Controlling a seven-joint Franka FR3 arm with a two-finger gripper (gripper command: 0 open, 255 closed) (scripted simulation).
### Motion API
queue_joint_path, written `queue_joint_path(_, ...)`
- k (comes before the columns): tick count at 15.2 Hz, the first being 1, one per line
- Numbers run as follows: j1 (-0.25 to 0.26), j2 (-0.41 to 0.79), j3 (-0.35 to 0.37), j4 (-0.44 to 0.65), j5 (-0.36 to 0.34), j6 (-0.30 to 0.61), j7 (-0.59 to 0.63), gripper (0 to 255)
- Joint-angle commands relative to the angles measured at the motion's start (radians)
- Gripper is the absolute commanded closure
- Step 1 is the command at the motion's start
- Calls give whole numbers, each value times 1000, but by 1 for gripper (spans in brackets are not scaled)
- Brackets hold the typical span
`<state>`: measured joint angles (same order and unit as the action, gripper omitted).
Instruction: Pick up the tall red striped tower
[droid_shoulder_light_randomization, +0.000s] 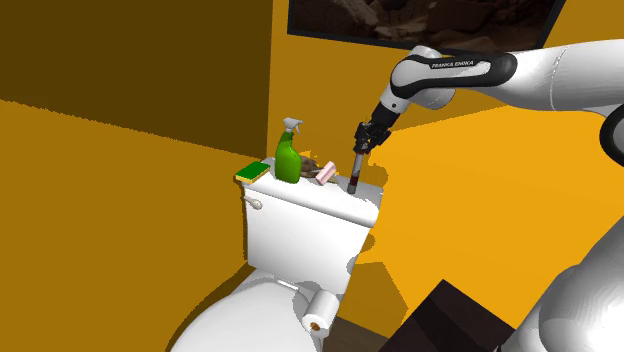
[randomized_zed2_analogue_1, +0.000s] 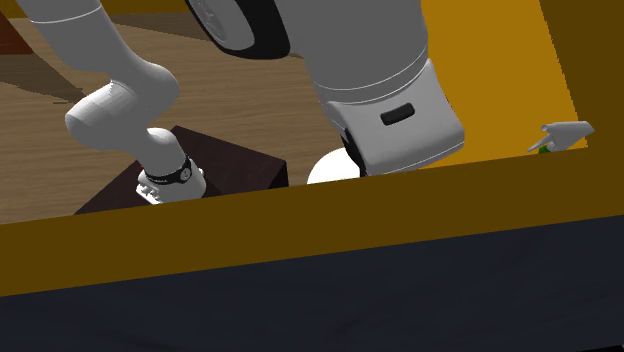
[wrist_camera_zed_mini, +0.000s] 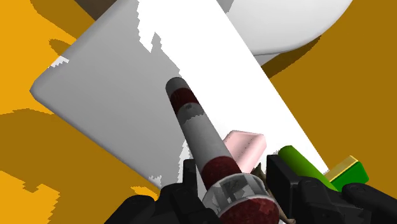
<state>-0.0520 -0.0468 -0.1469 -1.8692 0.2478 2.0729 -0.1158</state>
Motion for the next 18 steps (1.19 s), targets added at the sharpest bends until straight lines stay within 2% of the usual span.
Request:
queue_joint_path(1,0,1,0,0,0,-1,0,255)
queue_joint_path(3,1,-1,1,-2,0,0,1,255)
queue_joint_path(18,-3,14,-3,215,-16,-199,44,255)
